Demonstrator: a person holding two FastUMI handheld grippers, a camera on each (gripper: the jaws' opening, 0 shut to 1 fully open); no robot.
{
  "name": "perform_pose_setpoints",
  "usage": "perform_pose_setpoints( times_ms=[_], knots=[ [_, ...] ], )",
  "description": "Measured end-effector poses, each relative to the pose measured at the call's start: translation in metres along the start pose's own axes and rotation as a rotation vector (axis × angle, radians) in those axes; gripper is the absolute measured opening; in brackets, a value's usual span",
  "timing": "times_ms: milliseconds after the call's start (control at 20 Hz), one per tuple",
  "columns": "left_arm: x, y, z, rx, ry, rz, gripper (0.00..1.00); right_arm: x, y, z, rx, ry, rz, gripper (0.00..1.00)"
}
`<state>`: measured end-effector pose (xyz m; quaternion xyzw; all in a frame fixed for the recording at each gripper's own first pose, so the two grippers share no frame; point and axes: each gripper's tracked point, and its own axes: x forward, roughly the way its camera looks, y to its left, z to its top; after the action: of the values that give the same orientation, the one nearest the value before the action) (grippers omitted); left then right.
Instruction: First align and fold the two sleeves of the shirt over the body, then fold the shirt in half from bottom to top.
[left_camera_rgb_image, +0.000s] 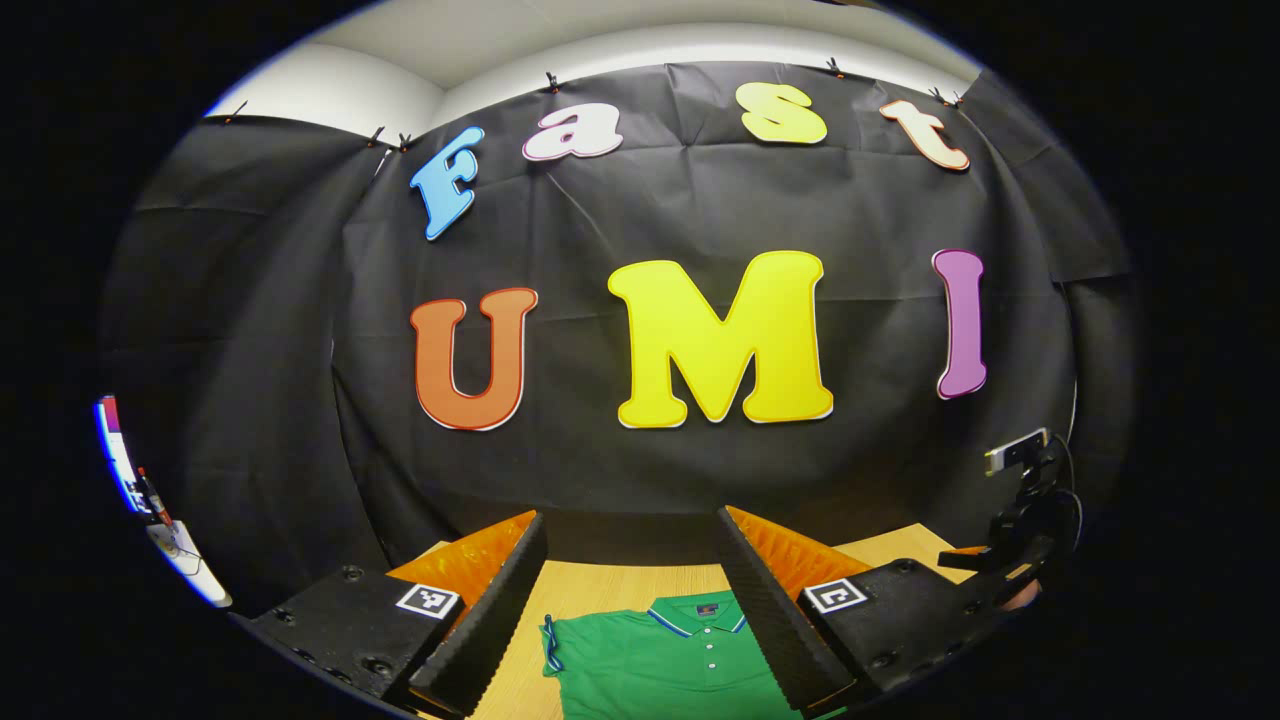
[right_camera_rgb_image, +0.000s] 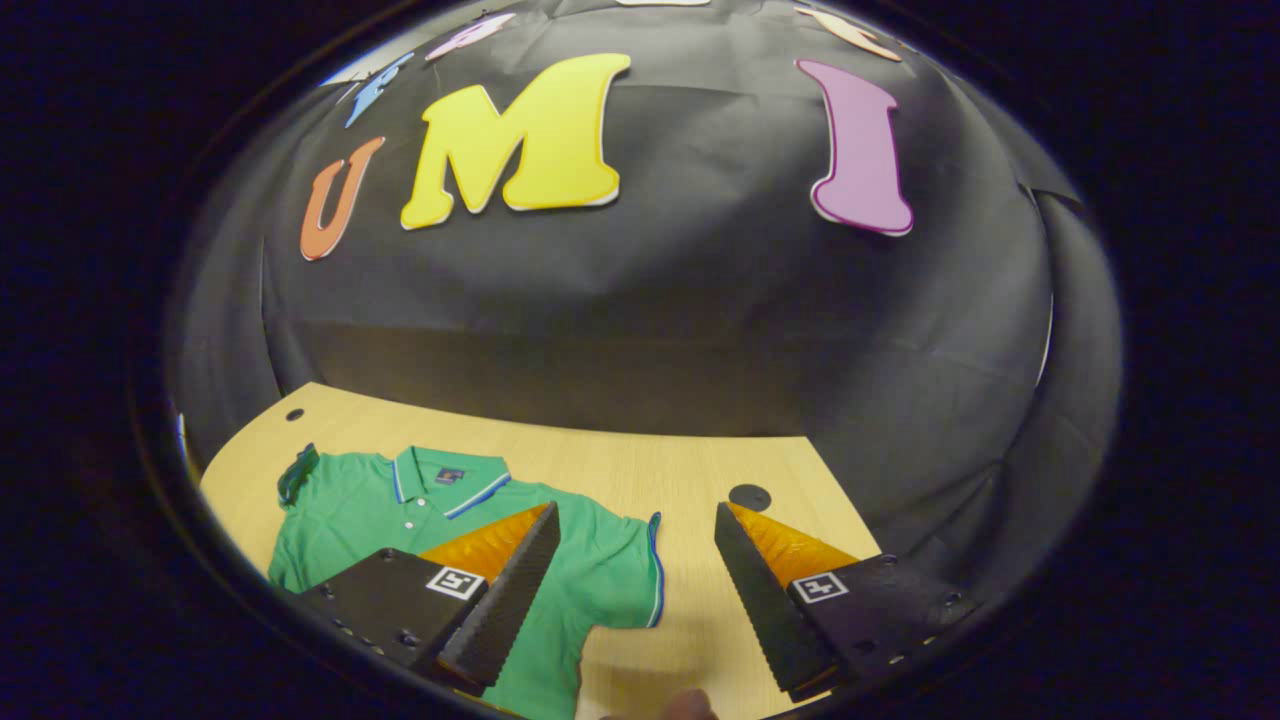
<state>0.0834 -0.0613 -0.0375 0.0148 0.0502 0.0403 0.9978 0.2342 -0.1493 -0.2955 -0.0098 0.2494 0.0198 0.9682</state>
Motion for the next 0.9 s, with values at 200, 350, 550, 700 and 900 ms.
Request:
perform_pose_setpoints(
  times_ms=[200, 350, 550, 700, 900],
  knots=[
    [0.012, -0.001, -0.018, -0.017, 0.054, 0.03, 1.0, 0.048, -0.008, -0.041, 0.015, 0.095, 0.033, 0.98],
    [0.016, 0.001, -0.023, 0.006, 0.071, 0.054, 1.0, 0.071, -0.015, -0.069, 0.023, 0.153, 0.044, 0.98],
    [0.018, -0.002, -0.024, 0.044, 0.074, 0.052, 1.0, 0.086, -0.013, -0.092, 0.034, 0.209, 0.058, 0.95],
    [0.023, -0.011, -0.023, 0.068, 0.072, 0.033, 1.0, 0.088, -0.008, -0.106, 0.049, 0.257, 0.079, 0.84],
    [0.026, -0.018, -0.022, 0.088, 0.07, 0.018, 1.0, 0.097, -0.012, -0.114, 0.097, 0.273, 0.08, 0.7]
  ],
)
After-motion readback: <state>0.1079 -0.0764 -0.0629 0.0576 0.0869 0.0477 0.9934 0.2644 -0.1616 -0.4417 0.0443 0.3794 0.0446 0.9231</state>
